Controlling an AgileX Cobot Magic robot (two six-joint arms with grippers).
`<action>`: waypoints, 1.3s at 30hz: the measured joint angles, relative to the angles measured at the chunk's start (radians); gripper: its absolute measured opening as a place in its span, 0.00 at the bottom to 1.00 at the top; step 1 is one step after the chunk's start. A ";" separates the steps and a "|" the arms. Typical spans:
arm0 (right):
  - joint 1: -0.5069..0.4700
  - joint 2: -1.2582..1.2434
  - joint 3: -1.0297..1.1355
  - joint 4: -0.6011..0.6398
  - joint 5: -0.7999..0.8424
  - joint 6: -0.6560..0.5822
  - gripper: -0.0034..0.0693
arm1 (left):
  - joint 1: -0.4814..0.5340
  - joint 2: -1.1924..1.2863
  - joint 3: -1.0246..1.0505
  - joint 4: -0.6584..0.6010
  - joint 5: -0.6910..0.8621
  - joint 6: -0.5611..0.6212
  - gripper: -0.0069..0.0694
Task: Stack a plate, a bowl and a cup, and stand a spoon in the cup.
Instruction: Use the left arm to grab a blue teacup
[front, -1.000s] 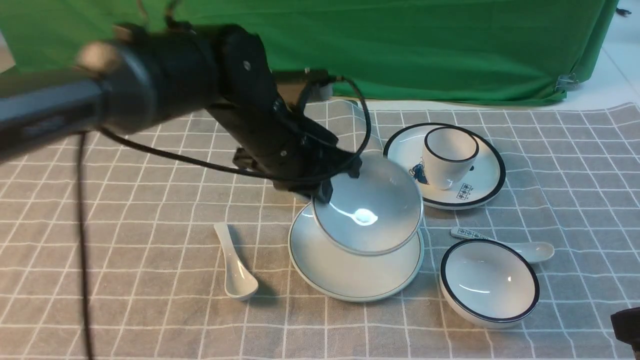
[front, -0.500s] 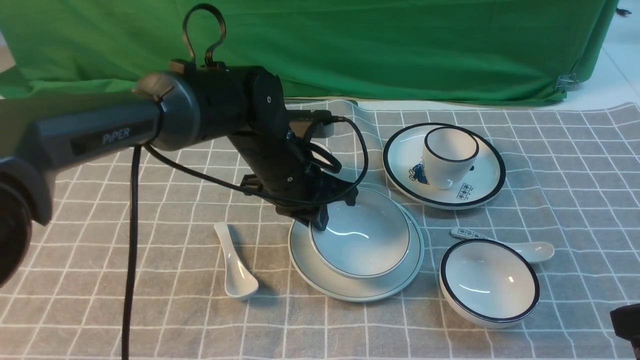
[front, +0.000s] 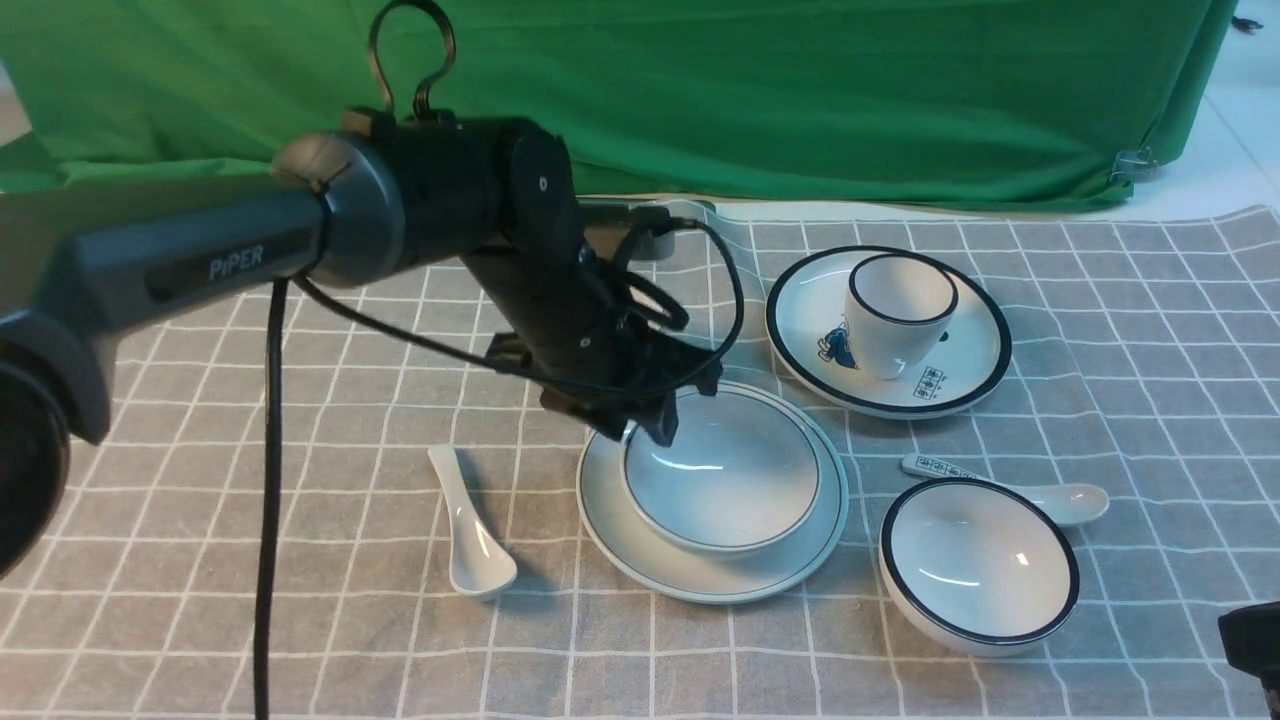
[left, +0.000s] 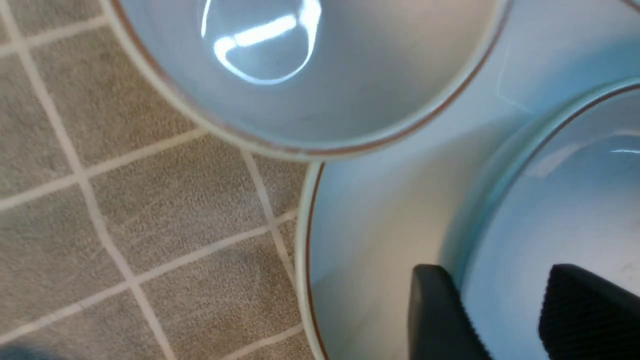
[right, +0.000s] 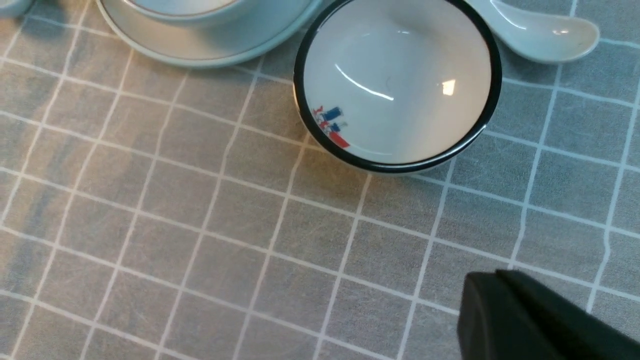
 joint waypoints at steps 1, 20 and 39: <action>0.000 0.000 0.000 0.000 0.000 0.000 0.09 | 0.000 -0.005 -0.038 0.027 0.028 -0.016 0.58; 0.000 0.000 0.000 0.002 0.003 0.000 0.10 | 0.179 0.118 -0.261 0.096 -0.002 -0.206 0.66; 0.000 0.000 0.000 0.003 -0.019 0.000 0.10 | 0.175 0.185 -0.263 0.024 0.007 -0.077 0.66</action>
